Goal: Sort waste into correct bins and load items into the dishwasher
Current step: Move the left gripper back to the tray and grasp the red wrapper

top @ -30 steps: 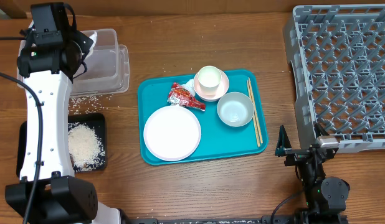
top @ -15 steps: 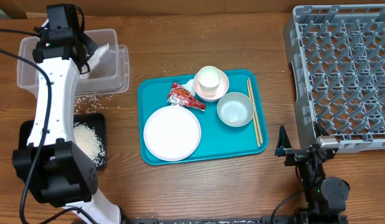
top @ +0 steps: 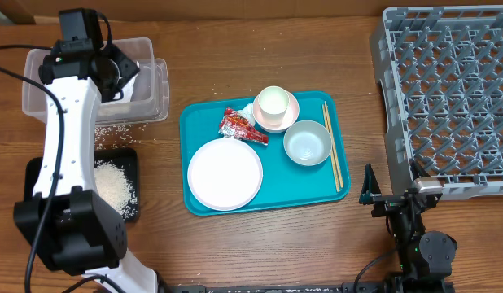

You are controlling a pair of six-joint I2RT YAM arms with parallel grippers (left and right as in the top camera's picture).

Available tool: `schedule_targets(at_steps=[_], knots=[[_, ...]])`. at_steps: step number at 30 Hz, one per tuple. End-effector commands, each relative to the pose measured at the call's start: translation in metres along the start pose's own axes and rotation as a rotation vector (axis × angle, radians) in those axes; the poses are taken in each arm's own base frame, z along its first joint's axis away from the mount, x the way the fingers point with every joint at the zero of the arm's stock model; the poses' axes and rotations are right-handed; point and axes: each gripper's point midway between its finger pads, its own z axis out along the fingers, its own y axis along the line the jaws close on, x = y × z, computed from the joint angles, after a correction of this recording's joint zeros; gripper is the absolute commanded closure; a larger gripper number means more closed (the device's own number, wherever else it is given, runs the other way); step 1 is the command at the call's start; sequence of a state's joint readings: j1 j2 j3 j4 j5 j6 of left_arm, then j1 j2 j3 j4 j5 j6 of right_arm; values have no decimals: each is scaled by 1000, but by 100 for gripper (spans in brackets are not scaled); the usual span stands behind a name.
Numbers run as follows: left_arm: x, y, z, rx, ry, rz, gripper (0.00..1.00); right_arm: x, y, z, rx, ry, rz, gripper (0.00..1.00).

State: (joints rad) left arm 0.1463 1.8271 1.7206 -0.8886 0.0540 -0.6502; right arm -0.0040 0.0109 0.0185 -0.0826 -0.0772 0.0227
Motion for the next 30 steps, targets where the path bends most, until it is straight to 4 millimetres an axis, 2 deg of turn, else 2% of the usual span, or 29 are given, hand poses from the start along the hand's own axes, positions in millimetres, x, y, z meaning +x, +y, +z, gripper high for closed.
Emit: schedule_targets(at_steps=[1,3,6,8,11,15,20,24,30], knots=[[30,-65,-47,351,126,158,48,2,-1,0,5,-2,1,0],[51,-83,-49,408,161,287,45,2,-1,0,5,-2,1,0],[76,-95,-45,395,166,482,43,2,-1,0,5,-2,1,0],[95,-103,-39,370,171,604,37,2,-1,0,5,-2,1,0],[124,-113,-23,336,203,735,33,2,-1,0,5,-2,1,0],[154,-117,2,282,253,832,32,2,-1,0,5,-2,1,0],[181,-113,33,261,330,948,28,2,-1,0,5,-2,1,0],[195,-94,64,180,392,1000,28,2,-1,0,5,-2,1,0],[215,-76,97,139,484,1012,28,2,-1,0,5,-2,1,0]])
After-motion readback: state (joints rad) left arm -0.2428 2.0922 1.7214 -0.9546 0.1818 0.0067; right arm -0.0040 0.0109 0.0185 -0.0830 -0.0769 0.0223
